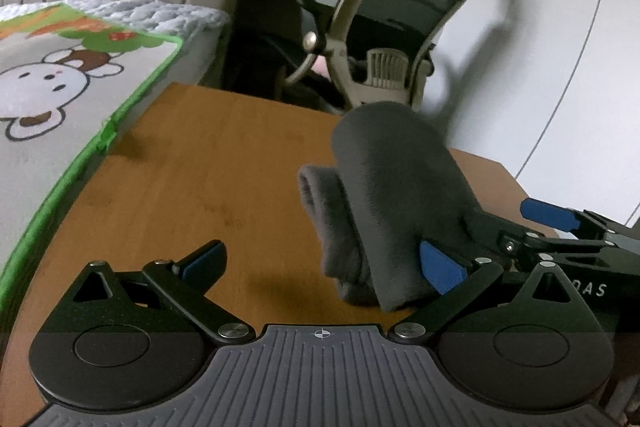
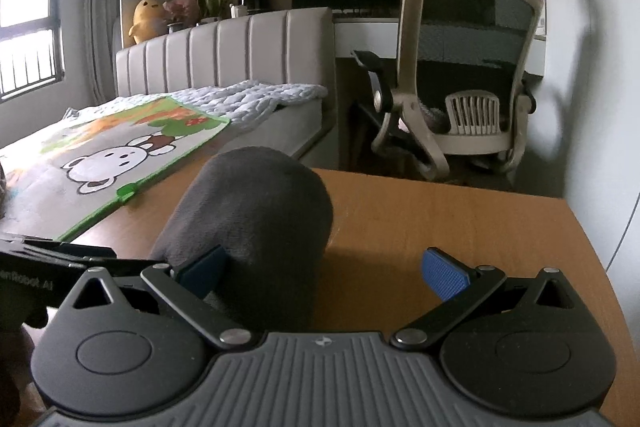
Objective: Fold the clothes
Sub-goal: 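Open both grippers and pull them back from the rolled sweatpants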
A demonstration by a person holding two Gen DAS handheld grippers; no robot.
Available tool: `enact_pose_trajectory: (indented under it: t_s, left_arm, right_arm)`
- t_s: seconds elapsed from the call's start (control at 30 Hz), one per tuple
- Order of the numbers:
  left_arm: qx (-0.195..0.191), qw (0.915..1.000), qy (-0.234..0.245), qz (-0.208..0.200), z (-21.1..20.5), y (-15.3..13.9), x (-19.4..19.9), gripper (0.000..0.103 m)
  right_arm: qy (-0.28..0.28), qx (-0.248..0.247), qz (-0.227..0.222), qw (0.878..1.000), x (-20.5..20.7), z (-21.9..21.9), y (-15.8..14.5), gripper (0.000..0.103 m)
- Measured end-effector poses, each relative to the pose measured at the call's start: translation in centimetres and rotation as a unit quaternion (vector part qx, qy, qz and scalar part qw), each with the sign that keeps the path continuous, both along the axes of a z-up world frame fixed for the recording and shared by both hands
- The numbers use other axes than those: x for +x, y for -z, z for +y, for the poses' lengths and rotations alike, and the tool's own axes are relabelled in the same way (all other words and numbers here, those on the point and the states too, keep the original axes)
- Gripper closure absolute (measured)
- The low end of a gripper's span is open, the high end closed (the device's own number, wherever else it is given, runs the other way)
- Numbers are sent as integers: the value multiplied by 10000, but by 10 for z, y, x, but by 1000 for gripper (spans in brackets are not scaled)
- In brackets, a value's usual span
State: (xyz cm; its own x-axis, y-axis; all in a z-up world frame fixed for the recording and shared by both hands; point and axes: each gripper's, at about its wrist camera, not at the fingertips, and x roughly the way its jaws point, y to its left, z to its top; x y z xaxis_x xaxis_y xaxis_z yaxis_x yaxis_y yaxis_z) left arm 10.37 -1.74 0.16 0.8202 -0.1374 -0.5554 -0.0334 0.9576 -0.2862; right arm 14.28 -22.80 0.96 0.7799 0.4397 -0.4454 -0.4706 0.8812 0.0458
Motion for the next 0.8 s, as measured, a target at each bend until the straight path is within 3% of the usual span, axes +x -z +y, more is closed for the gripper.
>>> enact_pose_trajectory:
  t_s: [0.27, 0.47, 0.8]
  left_arm:
    - [-137, 9998, -7, -112, 3, 6, -9, 0]
    - [-213, 9994, -238, -89, 3, 10, -38, 0]
    - [232, 9996, -87, -123, -38, 6, -105, 0]
  right_arm:
    - [-37, 337, 113, 9994, -3, -11, 4, 0]
    - [241, 910, 21, 9956, -37, -38, 7, 0]
    - [512, 420, 461, 9967, -104, -49, 9, 0]
